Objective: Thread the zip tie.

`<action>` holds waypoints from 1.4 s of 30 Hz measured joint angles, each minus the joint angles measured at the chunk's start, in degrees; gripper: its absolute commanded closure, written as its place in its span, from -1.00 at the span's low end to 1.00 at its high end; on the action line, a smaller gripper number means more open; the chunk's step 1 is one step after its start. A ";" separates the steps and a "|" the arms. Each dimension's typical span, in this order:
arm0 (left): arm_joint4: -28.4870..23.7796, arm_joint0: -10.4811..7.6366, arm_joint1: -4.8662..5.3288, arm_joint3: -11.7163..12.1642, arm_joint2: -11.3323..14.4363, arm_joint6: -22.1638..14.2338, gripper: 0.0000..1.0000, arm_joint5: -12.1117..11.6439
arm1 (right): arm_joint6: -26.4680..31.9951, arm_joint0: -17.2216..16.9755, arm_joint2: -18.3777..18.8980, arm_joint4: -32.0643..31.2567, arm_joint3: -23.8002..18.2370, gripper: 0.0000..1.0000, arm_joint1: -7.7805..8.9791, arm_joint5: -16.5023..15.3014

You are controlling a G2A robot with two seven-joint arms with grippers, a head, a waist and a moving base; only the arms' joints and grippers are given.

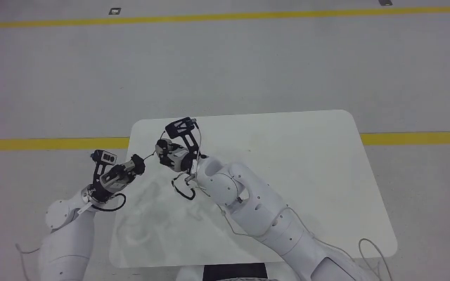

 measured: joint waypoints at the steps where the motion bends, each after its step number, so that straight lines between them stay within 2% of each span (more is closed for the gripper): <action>1: 0.00 0.00 0.00 0.00 0.00 0.00 1.00 0.00 | -0.07 0.02 -0.02 0.00 0.05 1.00 -0.02 0.05; 42: 0.00 0.00 0.00 0.00 0.00 0.00 1.00 0.00 | 1.70 0.91 -0.77 1.19 1.79 1.00 -0.57 1.05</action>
